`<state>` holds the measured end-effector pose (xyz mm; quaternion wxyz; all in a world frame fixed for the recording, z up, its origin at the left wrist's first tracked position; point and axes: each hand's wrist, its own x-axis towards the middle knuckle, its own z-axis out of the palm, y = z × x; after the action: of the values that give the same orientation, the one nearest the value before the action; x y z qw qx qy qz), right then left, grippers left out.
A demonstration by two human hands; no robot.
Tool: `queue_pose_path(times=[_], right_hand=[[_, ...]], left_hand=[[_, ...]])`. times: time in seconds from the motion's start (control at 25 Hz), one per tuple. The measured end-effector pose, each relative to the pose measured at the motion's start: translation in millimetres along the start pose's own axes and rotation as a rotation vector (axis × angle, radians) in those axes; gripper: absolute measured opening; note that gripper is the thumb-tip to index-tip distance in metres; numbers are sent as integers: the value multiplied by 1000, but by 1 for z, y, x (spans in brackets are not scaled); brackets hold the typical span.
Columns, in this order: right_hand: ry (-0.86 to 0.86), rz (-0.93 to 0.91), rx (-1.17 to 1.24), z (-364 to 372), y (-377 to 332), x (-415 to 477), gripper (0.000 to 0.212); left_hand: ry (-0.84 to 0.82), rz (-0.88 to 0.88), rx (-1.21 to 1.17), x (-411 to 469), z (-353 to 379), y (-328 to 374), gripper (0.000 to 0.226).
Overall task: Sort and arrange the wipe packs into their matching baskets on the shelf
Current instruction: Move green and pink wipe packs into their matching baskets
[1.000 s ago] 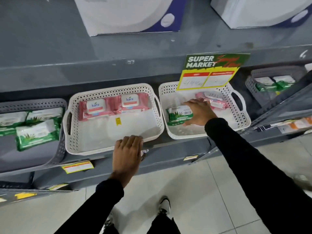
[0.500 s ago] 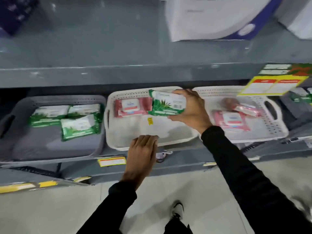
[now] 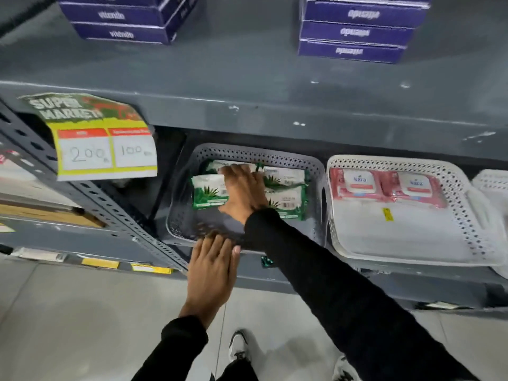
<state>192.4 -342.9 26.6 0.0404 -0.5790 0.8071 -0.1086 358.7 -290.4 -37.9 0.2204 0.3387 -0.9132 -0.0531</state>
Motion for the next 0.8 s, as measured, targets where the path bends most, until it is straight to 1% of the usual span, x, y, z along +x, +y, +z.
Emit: queue_pose_path(times=[0.08,0.12,0.24,0.32,0.4,0.48,0.56,0.64,0.68,0.72,0.8], right_hand=[[-70,12,-55,20,-10,8,89],[-76,28,-62,26,-10,7,90],[-31,-10,-33,27,-4,1,95],[5,-10,91,9,12,-11,98],[106,29,252,-17,49,-35,87],[234,87,367,-48,110,-77,72],[304,174,410,-75,173,-119,64],[329,307,403,-102,249,-170,62],[326,374,393,-111,282,-191,63],[318,457,375,-124,328,-224,66],[248,573,324,-140,403,-276,72]], left_hand=[[0,3,-25,0,1,-3,27],[-5,9,-30,0,1,-3,28],[-42,-47,-28,2,-3,1,30],[-47,-110,-69,7,-8,10,27],[-43,-84,-153,16,-10,30,27],[-33,52,-258,29,-5,72,28],[-38,186,-324,41,4,114,29],[-71,283,-370,49,20,171,31],[-92,313,-381,51,27,192,31],[-113,345,-392,52,38,231,32],[-156,381,-388,51,55,287,35]])
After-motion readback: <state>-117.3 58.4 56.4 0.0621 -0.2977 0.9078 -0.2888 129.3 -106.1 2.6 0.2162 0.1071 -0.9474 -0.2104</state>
